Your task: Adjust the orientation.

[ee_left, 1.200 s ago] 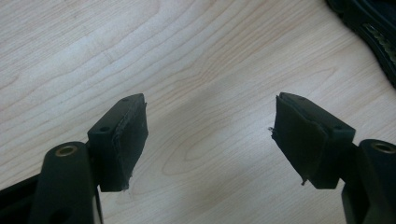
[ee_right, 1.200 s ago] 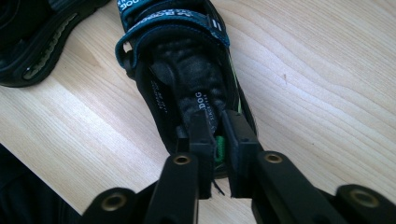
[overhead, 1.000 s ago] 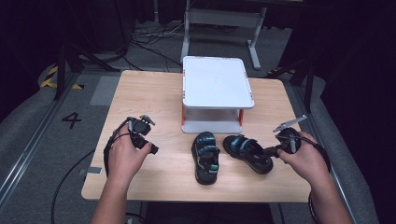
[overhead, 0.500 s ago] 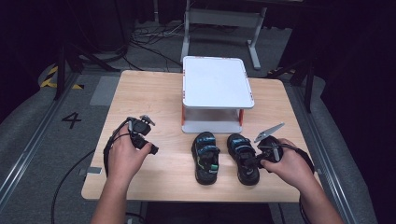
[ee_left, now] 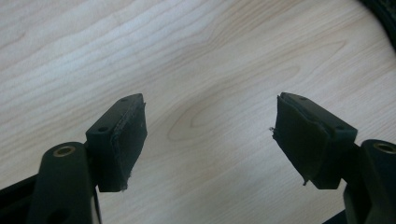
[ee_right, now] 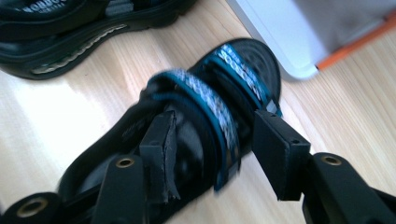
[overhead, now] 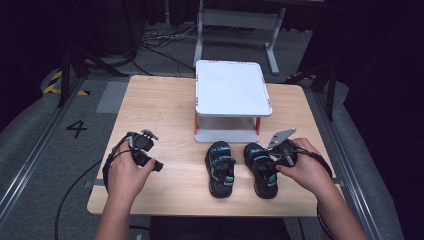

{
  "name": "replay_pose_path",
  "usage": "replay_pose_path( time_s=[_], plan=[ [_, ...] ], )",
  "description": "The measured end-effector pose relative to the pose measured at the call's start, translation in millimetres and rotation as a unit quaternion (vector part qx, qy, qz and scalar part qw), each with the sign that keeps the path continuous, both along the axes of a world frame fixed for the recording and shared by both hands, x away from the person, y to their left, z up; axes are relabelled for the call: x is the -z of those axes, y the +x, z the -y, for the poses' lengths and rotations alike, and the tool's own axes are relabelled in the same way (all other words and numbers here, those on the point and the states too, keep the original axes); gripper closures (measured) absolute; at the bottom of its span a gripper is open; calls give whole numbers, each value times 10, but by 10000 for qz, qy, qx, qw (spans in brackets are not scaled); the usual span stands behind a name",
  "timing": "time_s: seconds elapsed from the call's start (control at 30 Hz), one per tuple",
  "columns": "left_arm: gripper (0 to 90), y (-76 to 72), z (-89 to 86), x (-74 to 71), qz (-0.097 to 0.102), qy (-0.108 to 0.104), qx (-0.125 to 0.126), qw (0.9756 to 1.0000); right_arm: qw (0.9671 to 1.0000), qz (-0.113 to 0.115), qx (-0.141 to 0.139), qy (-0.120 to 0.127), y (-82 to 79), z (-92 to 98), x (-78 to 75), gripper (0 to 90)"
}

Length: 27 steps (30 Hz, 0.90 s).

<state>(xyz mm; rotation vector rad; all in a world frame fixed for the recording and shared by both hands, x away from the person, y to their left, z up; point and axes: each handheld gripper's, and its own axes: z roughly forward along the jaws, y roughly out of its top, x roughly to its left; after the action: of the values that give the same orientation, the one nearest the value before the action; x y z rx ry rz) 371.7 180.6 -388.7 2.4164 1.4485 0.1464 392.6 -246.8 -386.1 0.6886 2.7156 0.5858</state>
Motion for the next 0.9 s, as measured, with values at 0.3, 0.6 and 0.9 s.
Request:
replay_pose_path(
  time_s=[0.3,0.6,0.9],
  plan=[
    [257,-105,-104,-6,24,5,-147,9999,9995,-82,-290,40,87,-163,-21,738],
    [257,-64,-62,-23,32,-21,-73,10000,9974,165,-470,521,95,-483,121,716],
    [245,110,32,-57,-8,-49,99,9999,9962,71,-154,854,26,-402,-4,520]
  ],
)
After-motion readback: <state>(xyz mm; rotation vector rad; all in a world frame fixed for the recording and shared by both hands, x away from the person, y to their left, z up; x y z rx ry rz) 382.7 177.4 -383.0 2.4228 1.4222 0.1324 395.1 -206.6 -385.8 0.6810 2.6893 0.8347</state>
